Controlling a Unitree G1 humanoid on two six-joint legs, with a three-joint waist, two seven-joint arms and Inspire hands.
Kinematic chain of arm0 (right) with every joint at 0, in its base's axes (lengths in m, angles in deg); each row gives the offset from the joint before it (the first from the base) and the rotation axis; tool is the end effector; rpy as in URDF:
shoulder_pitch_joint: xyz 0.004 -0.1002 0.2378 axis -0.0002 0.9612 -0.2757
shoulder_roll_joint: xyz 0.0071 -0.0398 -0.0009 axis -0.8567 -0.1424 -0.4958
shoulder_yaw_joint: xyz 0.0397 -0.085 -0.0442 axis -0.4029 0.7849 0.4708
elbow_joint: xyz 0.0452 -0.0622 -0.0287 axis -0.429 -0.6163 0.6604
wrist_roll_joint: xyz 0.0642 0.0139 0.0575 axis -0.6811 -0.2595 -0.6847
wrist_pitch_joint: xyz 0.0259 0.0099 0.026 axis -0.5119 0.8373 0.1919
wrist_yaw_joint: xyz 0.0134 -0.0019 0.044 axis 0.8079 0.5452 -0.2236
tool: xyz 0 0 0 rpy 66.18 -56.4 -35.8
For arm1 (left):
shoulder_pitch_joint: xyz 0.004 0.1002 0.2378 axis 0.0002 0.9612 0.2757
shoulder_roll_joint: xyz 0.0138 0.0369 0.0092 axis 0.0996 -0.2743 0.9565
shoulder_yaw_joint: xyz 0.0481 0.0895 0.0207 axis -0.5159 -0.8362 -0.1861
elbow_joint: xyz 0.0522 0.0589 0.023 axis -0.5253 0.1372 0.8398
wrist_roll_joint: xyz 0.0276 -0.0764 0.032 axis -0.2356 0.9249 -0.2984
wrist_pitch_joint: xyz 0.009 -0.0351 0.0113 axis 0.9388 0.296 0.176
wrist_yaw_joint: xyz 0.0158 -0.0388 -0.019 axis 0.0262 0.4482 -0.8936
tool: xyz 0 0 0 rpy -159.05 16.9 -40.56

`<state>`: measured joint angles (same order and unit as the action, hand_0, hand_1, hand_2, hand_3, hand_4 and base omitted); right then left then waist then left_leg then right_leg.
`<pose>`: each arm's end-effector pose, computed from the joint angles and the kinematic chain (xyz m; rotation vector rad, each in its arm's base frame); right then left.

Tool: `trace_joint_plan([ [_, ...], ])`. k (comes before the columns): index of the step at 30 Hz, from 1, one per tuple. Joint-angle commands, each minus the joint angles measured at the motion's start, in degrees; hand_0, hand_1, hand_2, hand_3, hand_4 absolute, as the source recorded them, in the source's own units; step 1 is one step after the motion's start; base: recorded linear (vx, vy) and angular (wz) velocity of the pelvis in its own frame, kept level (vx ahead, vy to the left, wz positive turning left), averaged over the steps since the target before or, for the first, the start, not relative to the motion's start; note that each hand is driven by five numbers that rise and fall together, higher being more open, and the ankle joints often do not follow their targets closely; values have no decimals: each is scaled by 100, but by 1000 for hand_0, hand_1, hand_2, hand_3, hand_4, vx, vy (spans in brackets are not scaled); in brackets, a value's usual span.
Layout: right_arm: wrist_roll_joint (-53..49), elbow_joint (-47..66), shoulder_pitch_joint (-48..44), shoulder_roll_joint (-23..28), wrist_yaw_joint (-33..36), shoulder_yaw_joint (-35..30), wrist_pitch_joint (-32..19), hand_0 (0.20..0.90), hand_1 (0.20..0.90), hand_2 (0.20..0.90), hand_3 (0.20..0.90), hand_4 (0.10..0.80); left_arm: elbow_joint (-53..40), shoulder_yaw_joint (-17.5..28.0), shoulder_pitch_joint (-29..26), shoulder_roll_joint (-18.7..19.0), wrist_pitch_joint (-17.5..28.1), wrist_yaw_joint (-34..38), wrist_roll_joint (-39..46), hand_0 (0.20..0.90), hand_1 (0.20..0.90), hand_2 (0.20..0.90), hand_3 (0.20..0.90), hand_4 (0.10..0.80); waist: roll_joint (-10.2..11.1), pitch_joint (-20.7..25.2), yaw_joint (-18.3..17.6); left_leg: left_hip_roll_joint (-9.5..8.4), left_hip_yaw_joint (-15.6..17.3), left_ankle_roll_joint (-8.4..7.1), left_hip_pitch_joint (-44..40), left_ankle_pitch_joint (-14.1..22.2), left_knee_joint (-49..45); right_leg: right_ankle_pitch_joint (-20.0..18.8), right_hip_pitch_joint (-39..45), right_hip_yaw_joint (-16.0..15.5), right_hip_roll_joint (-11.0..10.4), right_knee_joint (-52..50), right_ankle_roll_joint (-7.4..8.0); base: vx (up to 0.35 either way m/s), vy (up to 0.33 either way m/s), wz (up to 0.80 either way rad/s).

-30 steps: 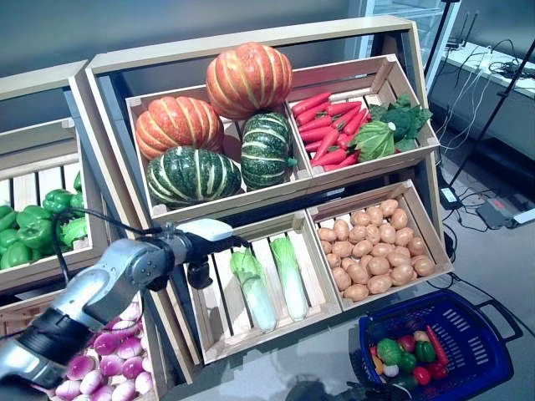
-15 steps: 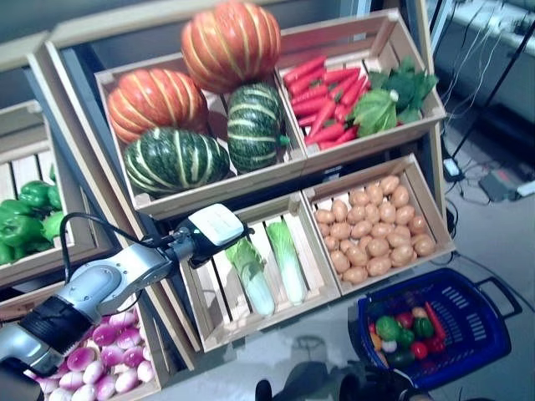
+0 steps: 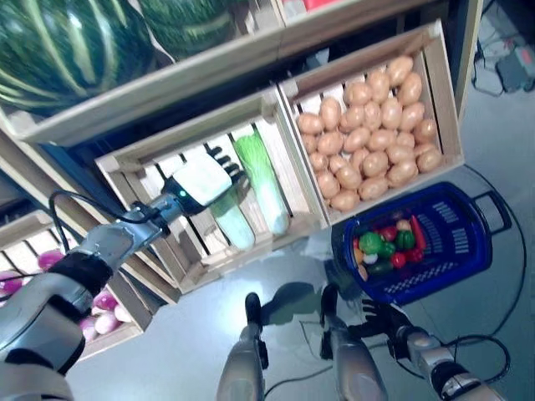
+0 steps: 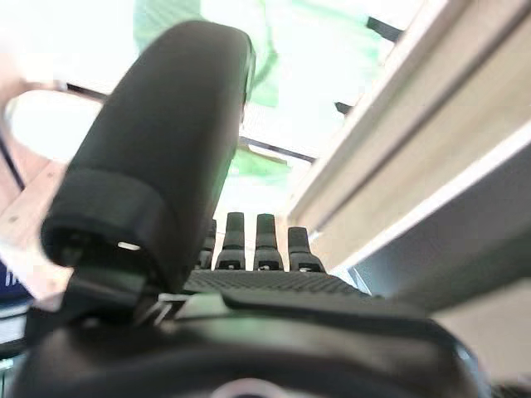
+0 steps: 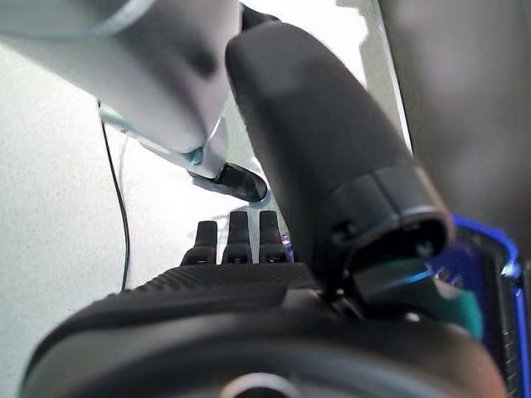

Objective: Put vegetables into the basket

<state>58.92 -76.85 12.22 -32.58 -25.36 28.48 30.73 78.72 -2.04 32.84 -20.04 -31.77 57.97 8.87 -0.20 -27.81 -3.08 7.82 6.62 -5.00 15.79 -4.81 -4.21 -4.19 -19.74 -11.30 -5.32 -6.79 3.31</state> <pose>0.1962 -0.2341 -0.0442 -0.2036 0.7738 0.0537 0.3032 0.2787 0.1589 2.2571 -0.6131 -0.1114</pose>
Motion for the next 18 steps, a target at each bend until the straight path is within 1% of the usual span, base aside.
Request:
trace_joint_plan([
  [1, -347, 388, 229, 435, 334, 185, -194, 900, 900, 900, 900, 800, 173, 394, -732, 144, -540, 818, -28, 900, 900, 900, 900, 800, 52, 88, -128, 130, -113, -172, 1088, 182, -1241, 841, -381, 152, 46, -1193, -42, -143, 4, 2],
  [3, -451, 453, 85, 471, 402, 193, -156, 900, 900, 900, 900, 800, 421, 396, -951, 113, -671, 1005, -112, 900, 900, 900, 900, 800, 117, -41, -140, 139, -103, -138, 1417, 206, -1468, 867, -675, 151, 38, -1402, -71, -150, 7, 0],
  [6, -532, 542, -50, 502, 504, 205, -121, 900, 900, 900, 900, 800, 651, 279, -1251, 83, -879, 980, -21, 900, 900, 900, 900, 800, 186, -187, -156, 162, -99, -138, 1745, 272, -1772, 936, -954, 166, 9, -1682, -85, -122, 25, -6],
  [9, -649, 670, -72, 543, 591, 180, -103, 900, 900, 900, 900, 800, 808, 168, -1475, 67, -1026, 861, -100, 900, 900, 900, 900, 800, 251, -198, -171, 146, -114, -95, 2051, 327, -1973, 1004, -1298, 183, -43, -1965, -90, -84, 24, -7],
  [13, -672, 780, -7, 572, 617, 113, -89, 900, 900, 900, 900, 800, 817, 119, -1569, 103, -1053, 692, -226, 900, 900, 900, 900, 800, 286, -198, -172, 109, -182, -93, 2278, 379, -2148, 1045, -1484, 208, -92, -2113, -78, -34, 5, 1],
  [18, -643, 835, -26, 582, 643, 117, -102, 900, 900, 900, 900, 800, 786, 149, -1507, 181, -1260, 456, -456, 900, 900, 900, 900, 800, 307, -198, -176, 95, -200, -122, 2411, 383, -2190, 1027, -1578, 241, -125, -2076, -56, -12, -4, -3],
])
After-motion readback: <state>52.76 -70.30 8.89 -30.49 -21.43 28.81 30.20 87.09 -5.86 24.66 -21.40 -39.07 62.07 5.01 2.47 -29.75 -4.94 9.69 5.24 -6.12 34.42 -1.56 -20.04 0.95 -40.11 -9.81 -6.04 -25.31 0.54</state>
